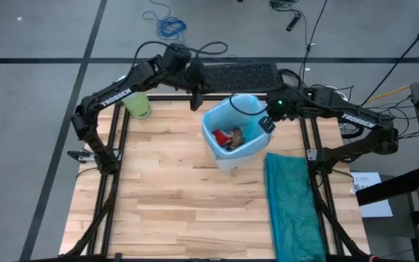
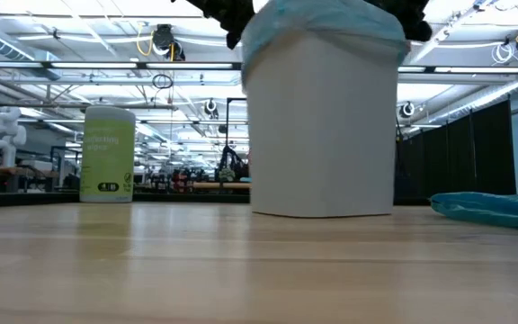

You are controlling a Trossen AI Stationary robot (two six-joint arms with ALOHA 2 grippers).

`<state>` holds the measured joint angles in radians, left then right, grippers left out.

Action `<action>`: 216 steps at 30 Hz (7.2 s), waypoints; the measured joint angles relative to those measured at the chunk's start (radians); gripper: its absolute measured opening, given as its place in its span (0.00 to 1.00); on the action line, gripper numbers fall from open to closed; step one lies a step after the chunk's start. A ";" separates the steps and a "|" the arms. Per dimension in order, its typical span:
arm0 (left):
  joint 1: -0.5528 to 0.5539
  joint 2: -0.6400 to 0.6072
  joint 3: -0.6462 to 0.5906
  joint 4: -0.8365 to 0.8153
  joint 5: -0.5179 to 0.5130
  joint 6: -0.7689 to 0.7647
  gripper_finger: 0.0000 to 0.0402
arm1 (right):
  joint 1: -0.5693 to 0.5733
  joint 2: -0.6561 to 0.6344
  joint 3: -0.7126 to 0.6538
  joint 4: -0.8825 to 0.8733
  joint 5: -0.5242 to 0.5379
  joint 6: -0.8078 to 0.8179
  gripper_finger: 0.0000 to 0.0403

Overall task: Place trash/remove bag and relplace
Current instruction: Move the white trash bin from the right to the center, then close the blue plastic bag

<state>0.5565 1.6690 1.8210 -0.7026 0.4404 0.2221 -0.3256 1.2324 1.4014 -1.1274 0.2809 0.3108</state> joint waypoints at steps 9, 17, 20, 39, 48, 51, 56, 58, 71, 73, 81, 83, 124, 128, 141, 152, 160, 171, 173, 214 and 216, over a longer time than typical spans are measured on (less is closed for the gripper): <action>0.000 -0.081 -0.214 0.203 -0.059 -0.043 0.00 | 0.038 0.001 -0.068 0.150 -0.119 -0.036 0.00; -0.047 -0.342 -0.637 0.641 -0.081 -0.087 0.00 | 0.075 0.002 -0.147 0.254 -0.127 -0.060 0.00; -0.072 -0.471 -0.787 0.744 -0.106 -0.109 0.00 | 0.086 0.002 -0.167 0.308 -0.133 -0.069 0.00; -0.176 -0.783 -1.156 0.915 -0.234 -0.269 0.00 | 0.272 -0.072 -0.190 0.420 0.135 -0.181 0.00; -0.180 -0.783 -1.156 0.940 -0.281 -0.268 0.00 | 0.666 -0.109 -0.208 0.316 0.489 -0.326 0.00; -0.179 -0.783 -1.156 0.940 -0.285 -0.268 0.00 | 0.838 -0.083 -0.258 0.319 0.624 -0.342 0.00; -0.179 -0.782 -1.156 0.939 -0.288 -0.268 0.00 | 0.991 -0.004 -0.369 0.412 0.743 -0.410 0.00; -0.179 -0.782 -1.156 0.939 -0.288 -0.268 0.00 | 0.995 0.041 -0.399 0.485 0.749 -0.462 0.01; -0.179 -0.782 -1.156 0.940 -0.289 -0.254 0.00 | 0.935 0.236 -0.390 0.746 0.977 -0.794 0.30; -0.179 -0.782 -1.156 0.940 -0.289 -0.242 0.00 | 0.919 0.244 -0.390 0.762 0.977 -0.817 0.33; -0.179 -0.782 -1.156 0.940 -0.289 -0.242 0.00 | 0.881 0.252 -0.390 0.834 1.031 -0.868 0.24; -0.179 -0.782 -1.156 0.940 -0.289 -0.241 0.00 | 0.882 0.251 -0.390 0.867 1.034 -0.908 0.13; 0.041 -0.532 -1.090 0.744 0.099 -0.382 0.00 | 0.690 0.213 -0.006 0.827 0.782 -1.228 0.00; -0.034 -0.536 -1.090 0.749 0.099 -0.382 0.00 | 0.671 0.166 -0.006 0.829 0.746 -1.239 0.00; -0.302 -0.539 -1.090 0.961 0.009 -0.425 0.00 | 0.481 0.093 -0.006 0.838 0.387 -1.267 0.00; -0.427 -0.552 -1.090 0.857 -0.229 -0.479 0.00 | 0.418 0.093 -0.006 0.856 0.268 -1.245 0.00; -0.628 -0.540 -1.090 0.740 -0.631 -0.135 0.00 | 0.418 0.093 -0.006 0.846 0.267 -1.231 0.00; -0.773 -0.419 -1.090 0.864 -0.901 0.366 0.00 | 0.418 0.093 -0.006 0.845 0.267 -1.220 0.00; -0.785 -0.407 -1.090 0.905 -0.972 0.428 0.00 | 0.418 0.093 -0.006 0.845 0.267 -1.220 0.00; -0.789 -0.285 -1.081 1.148 -1.086 0.520 0.43 | 0.418 0.094 -0.006 0.807 0.268 -1.186 0.00; -0.783 -0.274 -1.081 1.193 -1.090 0.519 0.42 | 0.418 0.094 -0.006 0.807 0.268 -1.186 0.00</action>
<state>-0.2267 1.3952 0.7395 0.4902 -0.6497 0.7412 0.0929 1.3262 1.3956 -0.3206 0.5491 -0.8751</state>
